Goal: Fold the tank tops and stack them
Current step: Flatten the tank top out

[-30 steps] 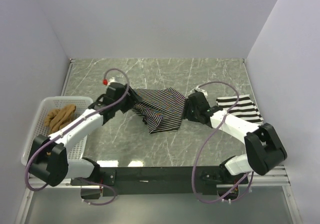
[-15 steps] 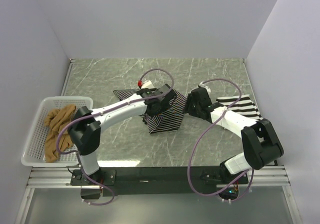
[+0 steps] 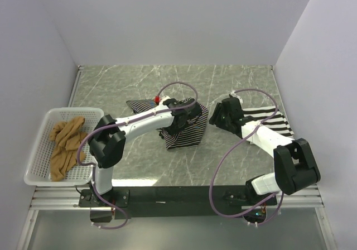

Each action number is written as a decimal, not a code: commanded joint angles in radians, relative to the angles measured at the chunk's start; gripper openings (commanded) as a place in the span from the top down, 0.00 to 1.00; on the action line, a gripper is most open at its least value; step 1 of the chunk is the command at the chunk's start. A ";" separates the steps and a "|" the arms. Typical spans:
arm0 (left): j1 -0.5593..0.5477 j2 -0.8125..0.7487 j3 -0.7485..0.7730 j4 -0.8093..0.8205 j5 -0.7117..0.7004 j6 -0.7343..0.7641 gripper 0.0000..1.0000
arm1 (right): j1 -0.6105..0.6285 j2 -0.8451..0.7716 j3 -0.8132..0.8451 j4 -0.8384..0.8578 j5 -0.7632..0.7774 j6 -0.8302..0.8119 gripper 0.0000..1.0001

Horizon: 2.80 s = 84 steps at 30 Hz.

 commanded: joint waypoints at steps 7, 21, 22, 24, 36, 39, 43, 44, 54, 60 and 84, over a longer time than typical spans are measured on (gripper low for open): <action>-0.012 0.045 0.060 -0.012 0.052 -0.018 0.43 | -0.026 -0.045 -0.039 0.056 -0.038 0.001 0.38; 0.026 -0.195 -0.220 0.017 -0.011 -0.069 0.99 | -0.031 0.044 -0.041 0.102 -0.115 -0.025 0.38; 0.029 -0.266 -0.254 0.020 -0.023 -0.073 1.00 | -0.029 0.054 -0.033 0.104 -0.124 -0.028 0.38; 0.041 -0.339 -0.351 0.022 -0.040 -0.099 0.99 | -0.025 0.083 -0.022 0.110 -0.138 -0.037 0.38; 0.126 -0.668 -0.592 0.053 -0.057 -0.089 0.99 | 0.081 0.195 0.065 0.133 -0.078 -0.036 0.34; 0.130 -0.693 -0.580 0.048 -0.073 -0.073 0.99 | 0.110 0.244 0.103 0.138 -0.080 -0.017 0.34; 0.138 -0.713 -0.545 0.037 -0.089 -0.044 0.99 | 0.144 0.303 0.151 0.076 -0.009 -0.007 0.57; 0.138 -0.717 -0.526 0.042 -0.093 -0.020 0.99 | 0.142 0.294 0.151 0.066 -0.004 -0.003 0.67; 0.139 -0.896 -0.307 0.292 -0.136 0.354 0.99 | 0.126 -0.171 0.344 -0.224 0.112 -0.059 1.00; 0.236 -0.898 -0.189 0.507 -0.156 0.515 0.99 | 0.122 -0.188 0.680 -0.349 0.075 -0.143 1.00; 0.612 -0.436 0.123 0.935 0.504 0.602 0.99 | -0.160 0.265 1.336 -0.583 -0.253 -0.209 1.00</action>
